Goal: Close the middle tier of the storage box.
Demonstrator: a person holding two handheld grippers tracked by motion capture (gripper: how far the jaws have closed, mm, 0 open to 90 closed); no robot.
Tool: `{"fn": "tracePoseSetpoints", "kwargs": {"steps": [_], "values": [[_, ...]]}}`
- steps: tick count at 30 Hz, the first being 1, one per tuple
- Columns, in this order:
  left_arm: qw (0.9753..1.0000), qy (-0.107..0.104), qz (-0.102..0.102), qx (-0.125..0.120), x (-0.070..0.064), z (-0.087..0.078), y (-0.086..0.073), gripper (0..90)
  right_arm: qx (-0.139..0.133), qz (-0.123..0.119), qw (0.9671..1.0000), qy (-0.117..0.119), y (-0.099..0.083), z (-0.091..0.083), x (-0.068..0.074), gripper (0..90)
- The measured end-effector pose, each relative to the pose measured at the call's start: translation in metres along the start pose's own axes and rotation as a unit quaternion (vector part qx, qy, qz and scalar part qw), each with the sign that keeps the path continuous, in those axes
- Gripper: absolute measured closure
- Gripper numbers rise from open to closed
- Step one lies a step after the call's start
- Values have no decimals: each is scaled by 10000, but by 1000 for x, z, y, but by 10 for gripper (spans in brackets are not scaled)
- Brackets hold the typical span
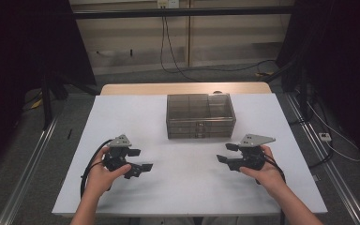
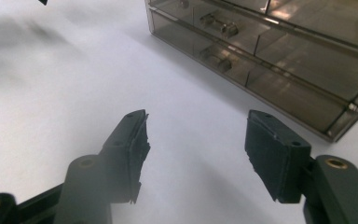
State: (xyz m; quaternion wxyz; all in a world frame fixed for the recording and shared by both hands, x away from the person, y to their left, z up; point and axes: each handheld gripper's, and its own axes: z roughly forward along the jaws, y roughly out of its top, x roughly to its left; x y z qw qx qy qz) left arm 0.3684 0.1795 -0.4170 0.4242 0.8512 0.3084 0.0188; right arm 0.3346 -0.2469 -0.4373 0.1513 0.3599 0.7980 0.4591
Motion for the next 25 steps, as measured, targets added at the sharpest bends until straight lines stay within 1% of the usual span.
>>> {"fn": "tracePoseSetpoints", "kwargs": {"steps": [3,8,10,19,22,25], "values": [[10000,-10,14,31,0,0,0,175,-26,79,9999,-84,-5,-7,0,329],[10000,13,7,14,0,0,0,175,13,116,9998,-186,-13,-15,0,286],[10000,3,15,52,0,0,0,175,9,137,9997,-203,-16,-18,-1,279],[10000,12,14,19,0,0,0,175,-95,250,9992,-311,-28,-34,-3,229],[10000,20,19,17,-1,1,0,175,-69,209,9991,-361,-29,-35,-4,209],[10000,10,28,22,-1,0,0,175,-63,159,9993,-346,-31,-34,-3,204]]}}
